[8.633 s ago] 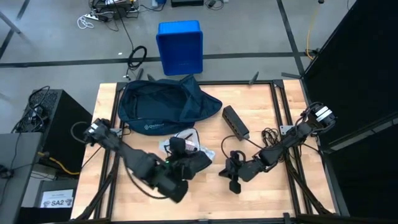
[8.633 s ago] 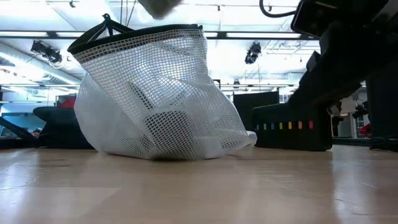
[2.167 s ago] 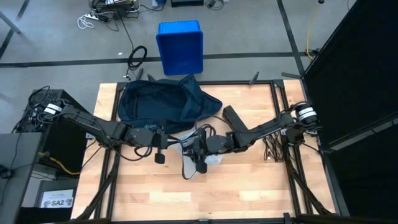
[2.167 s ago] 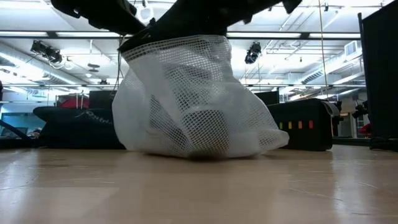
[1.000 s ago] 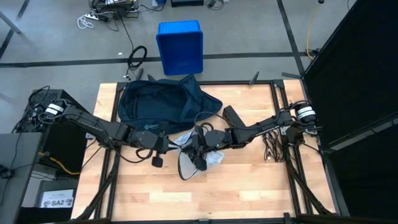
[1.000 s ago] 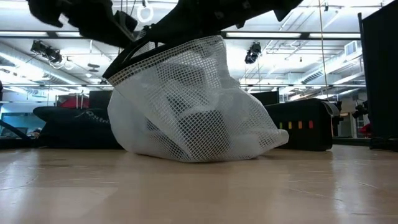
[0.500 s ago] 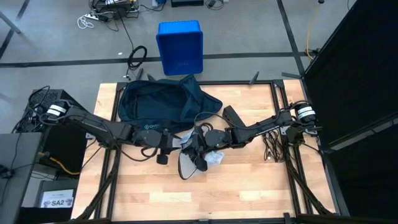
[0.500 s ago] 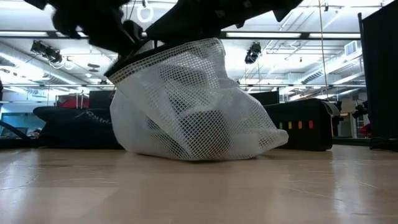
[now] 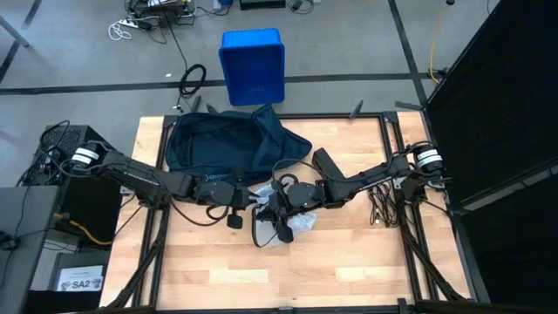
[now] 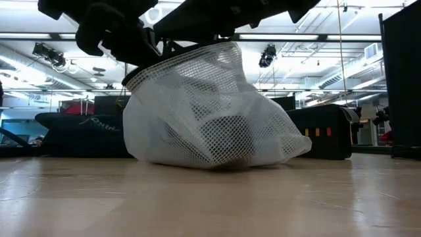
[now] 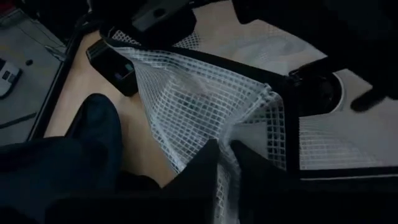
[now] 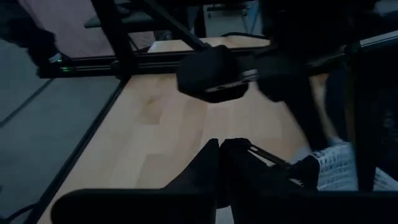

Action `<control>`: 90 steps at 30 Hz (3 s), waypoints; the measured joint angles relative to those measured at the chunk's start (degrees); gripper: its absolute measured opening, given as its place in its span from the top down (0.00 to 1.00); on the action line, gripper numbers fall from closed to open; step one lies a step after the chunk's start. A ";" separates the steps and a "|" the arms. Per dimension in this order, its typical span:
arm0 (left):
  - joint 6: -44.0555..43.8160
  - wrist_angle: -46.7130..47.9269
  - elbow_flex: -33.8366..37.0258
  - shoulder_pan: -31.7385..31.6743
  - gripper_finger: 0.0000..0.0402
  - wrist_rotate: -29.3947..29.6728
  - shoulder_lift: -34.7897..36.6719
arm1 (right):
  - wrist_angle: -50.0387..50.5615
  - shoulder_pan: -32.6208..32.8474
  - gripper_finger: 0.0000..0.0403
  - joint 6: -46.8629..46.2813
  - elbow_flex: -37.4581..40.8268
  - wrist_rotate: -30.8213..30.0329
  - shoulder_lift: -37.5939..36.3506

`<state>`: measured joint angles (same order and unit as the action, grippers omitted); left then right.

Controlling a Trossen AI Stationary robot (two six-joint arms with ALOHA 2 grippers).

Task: Unpack backpack
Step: Close the white white mesh envelope

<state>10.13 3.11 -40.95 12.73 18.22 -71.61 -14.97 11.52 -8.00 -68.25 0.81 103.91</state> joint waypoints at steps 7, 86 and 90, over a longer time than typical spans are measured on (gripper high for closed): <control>0.02 1.89 -0.39 0.11 1.00 3.32 2.06 | 11.21 0.55 1.00 -3.66 0.00 2.31 -3.14; -2.83 -9.17 -8.00 9.28 1.00 7.63 -3.87 | 29.42 7.64 1.00 -12.79 -0.02 0.80 -14.88; -2.80 -8.09 -8.00 9.22 1.00 8.27 -2.43 | 31.33 9.33 1.00 -14.47 -0.07 0.96 -14.88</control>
<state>7.33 -4.99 -48.95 21.96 26.49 -74.04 16.36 20.84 -22.47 -68.31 1.77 89.03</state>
